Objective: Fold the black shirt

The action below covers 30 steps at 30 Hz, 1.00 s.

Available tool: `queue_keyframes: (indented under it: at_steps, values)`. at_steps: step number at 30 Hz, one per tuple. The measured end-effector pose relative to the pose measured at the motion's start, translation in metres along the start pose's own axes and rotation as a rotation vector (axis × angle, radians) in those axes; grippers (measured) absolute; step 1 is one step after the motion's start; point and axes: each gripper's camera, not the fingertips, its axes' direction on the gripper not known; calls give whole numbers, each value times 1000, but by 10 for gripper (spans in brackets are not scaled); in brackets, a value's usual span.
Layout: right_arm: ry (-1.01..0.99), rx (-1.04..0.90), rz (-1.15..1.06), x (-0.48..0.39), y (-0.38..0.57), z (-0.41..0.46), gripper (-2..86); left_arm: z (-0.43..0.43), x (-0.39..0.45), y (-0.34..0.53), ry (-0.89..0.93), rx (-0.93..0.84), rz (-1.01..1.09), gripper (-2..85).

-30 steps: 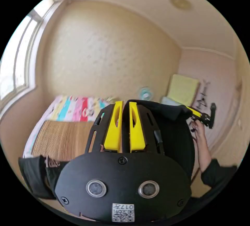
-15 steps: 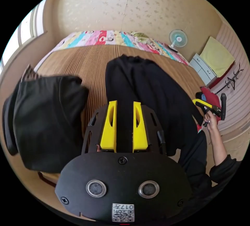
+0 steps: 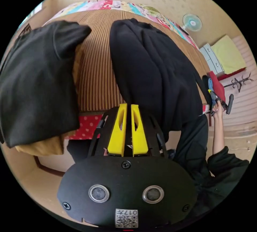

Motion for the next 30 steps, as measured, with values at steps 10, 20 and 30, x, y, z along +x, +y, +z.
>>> queue_keyframes:
  at_steps: [10,20,30]
  values:
    - [-104,-87,-246,-54,-4,15,21,-155,-39,72,-159,502,-314,50]
    - [-46,-301,-349,-71,-22,55,68,51,54,56,-57,-51,-67,81]
    - [151,-289,-442,-48,10,17,34,78,81,85,-64,-38,1,35]
